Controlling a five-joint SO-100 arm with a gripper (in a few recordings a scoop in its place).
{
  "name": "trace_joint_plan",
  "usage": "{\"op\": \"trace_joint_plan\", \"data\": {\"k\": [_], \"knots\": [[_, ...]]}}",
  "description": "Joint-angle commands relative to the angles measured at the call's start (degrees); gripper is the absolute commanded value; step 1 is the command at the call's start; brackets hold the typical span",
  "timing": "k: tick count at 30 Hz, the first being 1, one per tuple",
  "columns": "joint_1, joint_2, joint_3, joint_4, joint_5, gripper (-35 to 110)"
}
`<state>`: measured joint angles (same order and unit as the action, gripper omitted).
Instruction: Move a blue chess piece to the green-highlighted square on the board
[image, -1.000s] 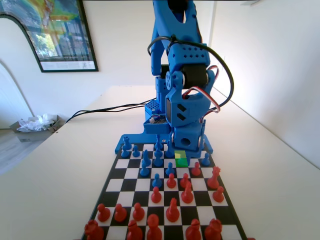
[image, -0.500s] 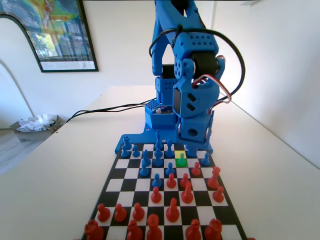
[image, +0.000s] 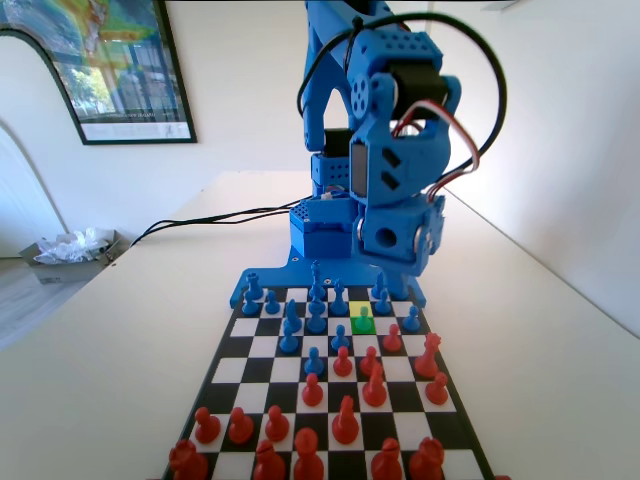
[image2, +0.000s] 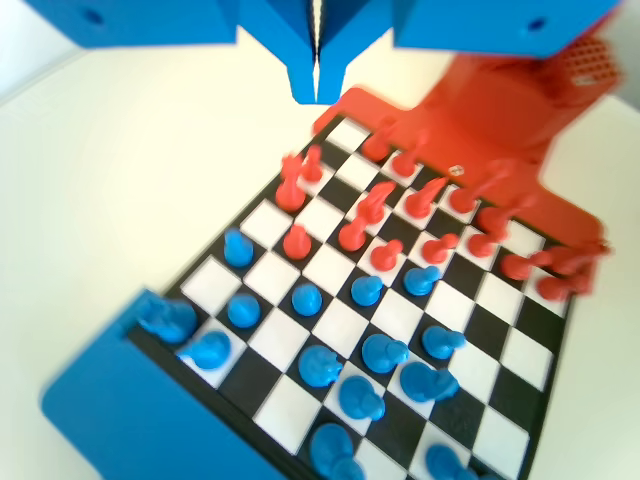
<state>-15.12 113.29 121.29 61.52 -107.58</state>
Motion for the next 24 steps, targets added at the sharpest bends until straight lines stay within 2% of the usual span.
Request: {"op": "trace_joint_plan", "data": {"k": [1,9,24], "knots": [[0.6,9.8,-5.4,5.0,4.7,1],[3.9,21.3,-8.6,14.4,14.7,1],[11.1,44.5,-0.7,24.5,15.7,1]]}}
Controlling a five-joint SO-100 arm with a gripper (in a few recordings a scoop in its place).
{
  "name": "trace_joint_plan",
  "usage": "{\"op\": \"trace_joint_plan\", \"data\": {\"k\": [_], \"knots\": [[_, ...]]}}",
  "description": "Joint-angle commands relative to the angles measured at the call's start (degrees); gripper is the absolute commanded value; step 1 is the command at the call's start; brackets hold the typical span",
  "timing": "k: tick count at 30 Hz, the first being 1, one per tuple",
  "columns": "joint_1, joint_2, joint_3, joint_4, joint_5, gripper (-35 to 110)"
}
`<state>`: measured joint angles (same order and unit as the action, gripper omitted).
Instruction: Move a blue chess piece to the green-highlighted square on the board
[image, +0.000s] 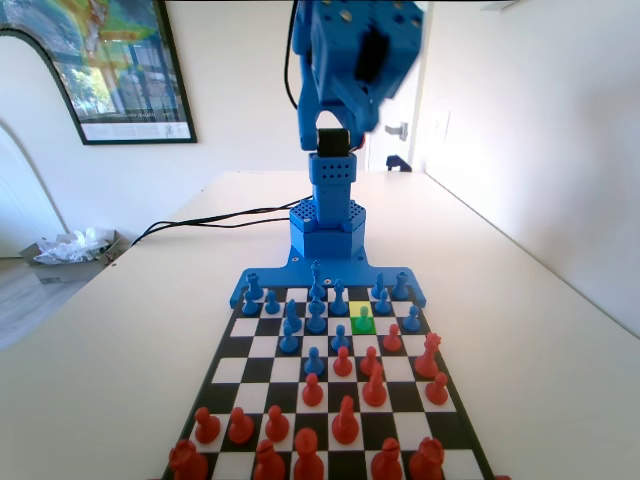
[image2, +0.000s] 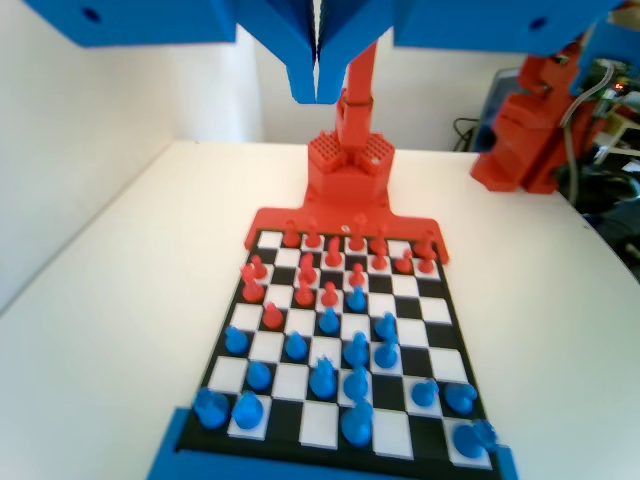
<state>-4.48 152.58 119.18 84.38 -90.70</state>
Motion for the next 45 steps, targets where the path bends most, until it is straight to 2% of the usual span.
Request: {"op": "trace_joint_plan", "data": {"k": [1,19,29,45], "knots": [[0.5,6.5,2.1,2.5,-1.5,1],[3.3,16.0,3.2,7.4,-5.1,1],[5.9,22.5,5.8,5.8,-7.4,1],[6.1,22.5,5.8,5.9,-7.3,2]]}}
